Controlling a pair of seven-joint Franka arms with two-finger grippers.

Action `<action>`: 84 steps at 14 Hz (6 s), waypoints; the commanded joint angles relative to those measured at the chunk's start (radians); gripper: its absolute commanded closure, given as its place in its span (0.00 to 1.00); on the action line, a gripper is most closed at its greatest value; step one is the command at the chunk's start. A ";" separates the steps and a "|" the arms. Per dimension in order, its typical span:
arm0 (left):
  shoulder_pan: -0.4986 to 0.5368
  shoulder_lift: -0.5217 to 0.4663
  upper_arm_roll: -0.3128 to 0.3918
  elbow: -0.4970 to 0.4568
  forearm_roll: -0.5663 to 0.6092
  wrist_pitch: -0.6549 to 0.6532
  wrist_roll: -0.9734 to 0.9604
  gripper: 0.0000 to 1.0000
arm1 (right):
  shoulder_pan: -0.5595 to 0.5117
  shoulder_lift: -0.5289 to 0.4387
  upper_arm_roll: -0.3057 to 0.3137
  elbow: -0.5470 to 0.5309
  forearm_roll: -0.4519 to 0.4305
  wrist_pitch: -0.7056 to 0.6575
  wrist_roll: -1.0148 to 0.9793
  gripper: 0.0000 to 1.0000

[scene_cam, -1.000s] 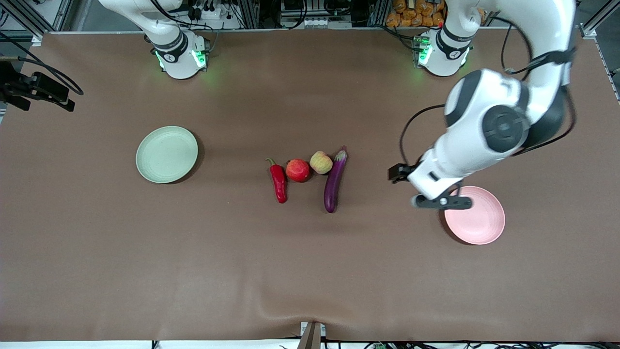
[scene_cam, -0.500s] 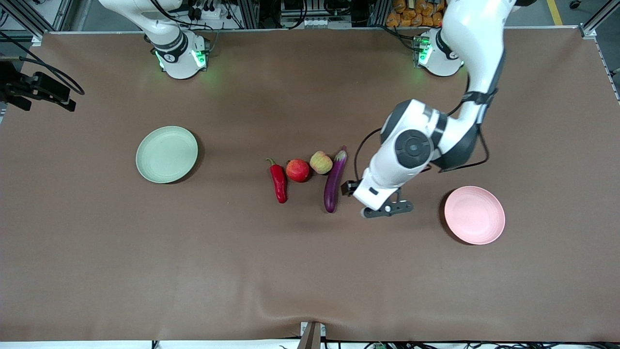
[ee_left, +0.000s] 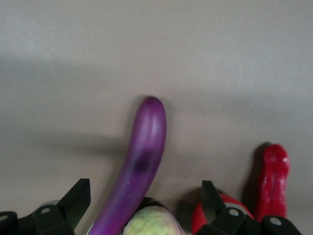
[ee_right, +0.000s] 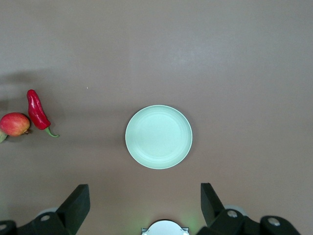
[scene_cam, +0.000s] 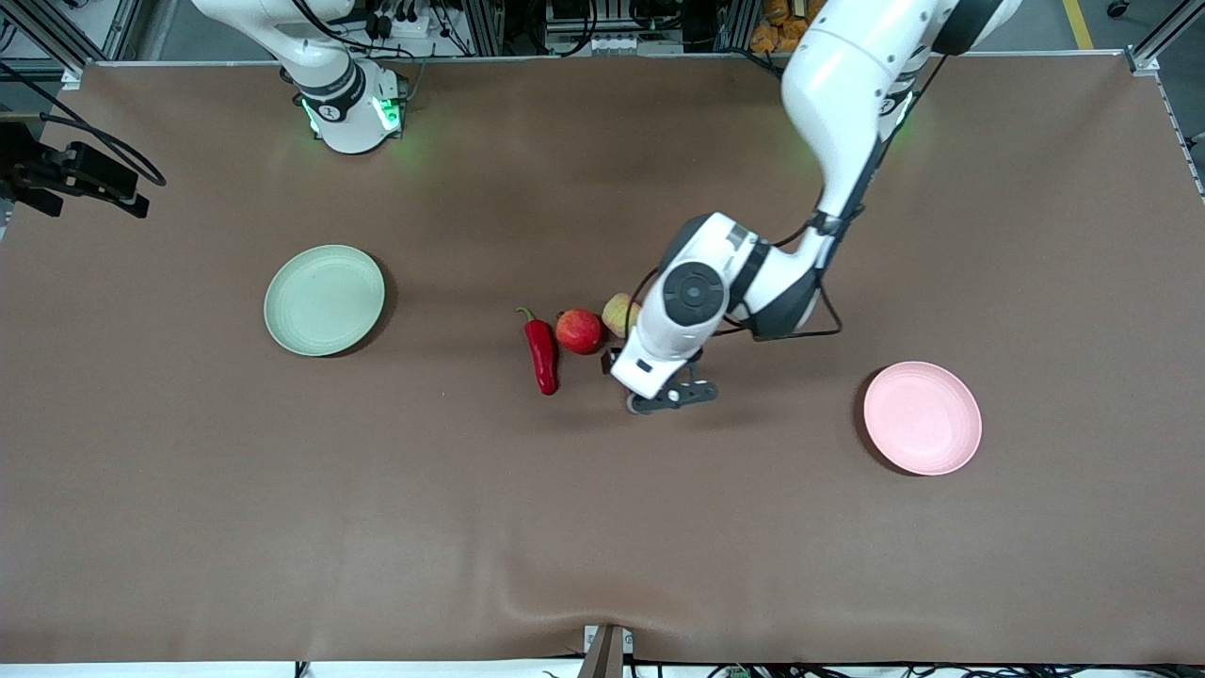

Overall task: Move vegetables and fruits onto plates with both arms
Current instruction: 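Lower the left gripper and close it on the eggplant, then carry the eggplant to the pink plate while the right gripper grasps the red apple, then release the eggplant on the pink plate while the right gripper carries the apple, then release the apple on the green plate while the left gripper grasps the pepper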

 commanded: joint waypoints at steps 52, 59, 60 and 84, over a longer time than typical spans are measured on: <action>0.584 0.042 0.032 -0.022 0.451 -0.111 0.376 1.00 | 0.695 0.776 0.012 -0.012 0.193 0.732 1.521 0.00; 0.585 0.036 0.032 -0.048 0.451 -0.113 0.388 0.00 | 0.689 0.792 0.012 -0.013 0.197 0.757 1.429 0.99; 0.588 0.031 0.032 -0.045 0.451 -0.113 0.393 0.00 | 0.672 0.783 0.012 -0.004 0.203 0.699 1.420 1.00; 0.021 -0.023 -0.123 0.100 0.275 -0.067 -0.387 0.00 | 0.019 0.226 -0.017 -0.765 0.061 0.582 0.047 0.73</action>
